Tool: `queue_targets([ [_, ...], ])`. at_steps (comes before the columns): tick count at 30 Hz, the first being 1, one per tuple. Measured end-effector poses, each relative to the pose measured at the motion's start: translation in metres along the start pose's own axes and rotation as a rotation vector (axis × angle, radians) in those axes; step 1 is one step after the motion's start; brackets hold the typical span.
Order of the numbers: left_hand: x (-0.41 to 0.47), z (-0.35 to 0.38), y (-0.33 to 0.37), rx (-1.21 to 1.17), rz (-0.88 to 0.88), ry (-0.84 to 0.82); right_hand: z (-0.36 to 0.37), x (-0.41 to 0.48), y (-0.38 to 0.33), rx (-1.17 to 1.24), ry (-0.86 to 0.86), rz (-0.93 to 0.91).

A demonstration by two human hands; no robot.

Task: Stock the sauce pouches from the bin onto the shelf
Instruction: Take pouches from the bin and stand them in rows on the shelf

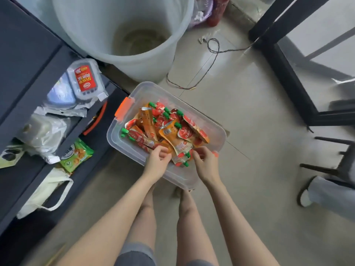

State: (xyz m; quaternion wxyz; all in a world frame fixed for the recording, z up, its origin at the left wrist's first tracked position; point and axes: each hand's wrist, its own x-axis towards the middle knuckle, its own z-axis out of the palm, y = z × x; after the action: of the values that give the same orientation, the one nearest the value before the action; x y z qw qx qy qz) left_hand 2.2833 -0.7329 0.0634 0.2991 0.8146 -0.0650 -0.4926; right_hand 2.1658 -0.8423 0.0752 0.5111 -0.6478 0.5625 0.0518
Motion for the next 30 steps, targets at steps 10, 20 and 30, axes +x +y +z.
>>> queue_targets([
  [10,0.093,0.081,-0.012,-0.335,-0.225,0.188,0.012,0.109,0.057,-0.068,-0.077,-0.009],
  [20,0.129,0.123,-0.022,-0.491,-0.218,0.324,0.048,0.16,0.089,-0.293,-0.063,0.016],
  [30,0.122,0.091,-0.038,-0.662,-0.184,0.37,0.068,0.148,0.085,0.085,-0.108,0.131],
])
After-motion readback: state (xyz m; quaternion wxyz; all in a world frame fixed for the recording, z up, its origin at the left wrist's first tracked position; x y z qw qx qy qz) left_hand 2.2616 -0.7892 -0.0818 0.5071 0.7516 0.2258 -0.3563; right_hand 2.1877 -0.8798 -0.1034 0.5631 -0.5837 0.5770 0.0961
